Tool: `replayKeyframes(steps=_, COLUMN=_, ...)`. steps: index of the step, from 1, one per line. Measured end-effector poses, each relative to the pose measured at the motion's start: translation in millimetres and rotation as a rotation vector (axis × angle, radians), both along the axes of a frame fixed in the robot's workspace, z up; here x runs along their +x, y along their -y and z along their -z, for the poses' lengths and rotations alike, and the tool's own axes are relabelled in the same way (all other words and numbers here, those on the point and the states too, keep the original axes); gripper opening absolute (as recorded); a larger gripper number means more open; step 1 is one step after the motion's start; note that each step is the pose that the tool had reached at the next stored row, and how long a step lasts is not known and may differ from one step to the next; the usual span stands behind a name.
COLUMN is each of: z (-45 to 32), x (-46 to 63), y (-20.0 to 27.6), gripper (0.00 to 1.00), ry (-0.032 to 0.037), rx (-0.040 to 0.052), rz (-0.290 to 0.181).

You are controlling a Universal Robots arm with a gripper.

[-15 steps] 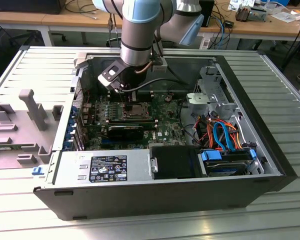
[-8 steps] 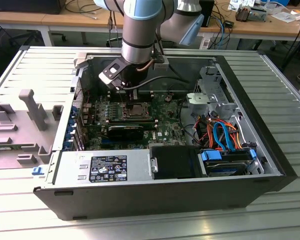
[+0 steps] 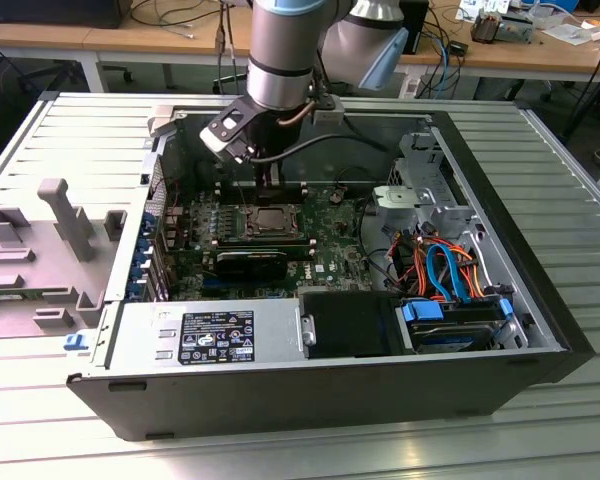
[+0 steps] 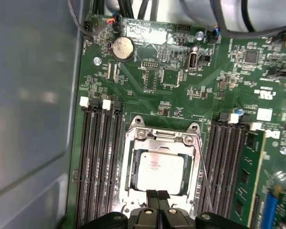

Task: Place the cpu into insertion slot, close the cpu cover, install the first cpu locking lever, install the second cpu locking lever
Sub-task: 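Close the cpu cover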

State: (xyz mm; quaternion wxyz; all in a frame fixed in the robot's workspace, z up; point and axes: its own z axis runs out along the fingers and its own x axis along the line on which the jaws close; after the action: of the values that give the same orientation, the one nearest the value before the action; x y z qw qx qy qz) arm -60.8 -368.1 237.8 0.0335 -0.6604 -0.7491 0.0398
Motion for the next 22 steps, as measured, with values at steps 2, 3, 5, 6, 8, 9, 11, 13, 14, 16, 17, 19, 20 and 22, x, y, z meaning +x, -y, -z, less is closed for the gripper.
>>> replayKeyframes(steps=2, z=-7.4, x=0.3, y=0.0, gripper=0.11, ry=-0.0003, rx=-0.0001, rz=0.000)
replayKeyframes(steps=3, z=-9.8, x=0.4, y=0.0, gripper=0.11, ry=-0.0004, rx=-0.0001, rz=0.000)
replayKeyframes(steps=5, z=-13.9, x=0.5, y=0.0, gripper=0.11, ry=-0.0003, rx=-0.0003, rz=0.000)
replayKeyframes(steps=6, z=-15.3, x=0.6, y=0.0, gripper=0.11, ry=-0.0004, rx=-0.0005, rz=0.000)
replayKeyframes(steps=8, z=-18.5, x=0.6, y=0.0, gripper=0.11, ry=-0.0004, rx=-0.0007, rz=0.000)
replayKeyframes(steps=9, z=-19.9, x=0.6, y=0.0, gripper=0.11, ry=-0.0004, rx=-0.0008, rz=0.000)
replayKeyframes(steps=11, z=-20.0, x=0.6, y=0.0, gripper=0.11, ry=-0.0002, rx=-0.0005, rz=0.000)
replayKeyframes(steps=13, z=-20.2, x=0.6, y=0.0, gripper=0.11, ry=-0.0004, rx=-0.0012, rz=0.000)
replayKeyframes(steps=14, z=-20.2, x=0.6, y=0.0, gripper=0.11, ry=-0.0004, rx=-0.0014, rz=0.000)
replayKeyframes(steps=16, z=-20.2, x=0.5, y=0.1, gripper=0.11, ry=0.0049, rx=-0.0018, rz=0.000)
replayKeyframes(steps=17, z=-20.1, x=0.5, y=0.1, gripper=0.11, ry=0.0175, rx=-0.0027, rz=0.000)
replayKeyframes(steps=19, z=-19.9, x=0.5, y=0.0, gripper=0.11, ry=0.0447, rx=-0.0043, rz=0.000)
replayKeyframes(steps=20, z=-19.8, x=0.5, y=0.0, gripper=0.11, ry=0.0592, rx=-0.0054, rz=0.000)
replayKeyframes(steps=22, z=-19.6, x=0.4, y=0.0, gripper=0.11, ry=0.0821, rx=-0.0058, rz=0.000)
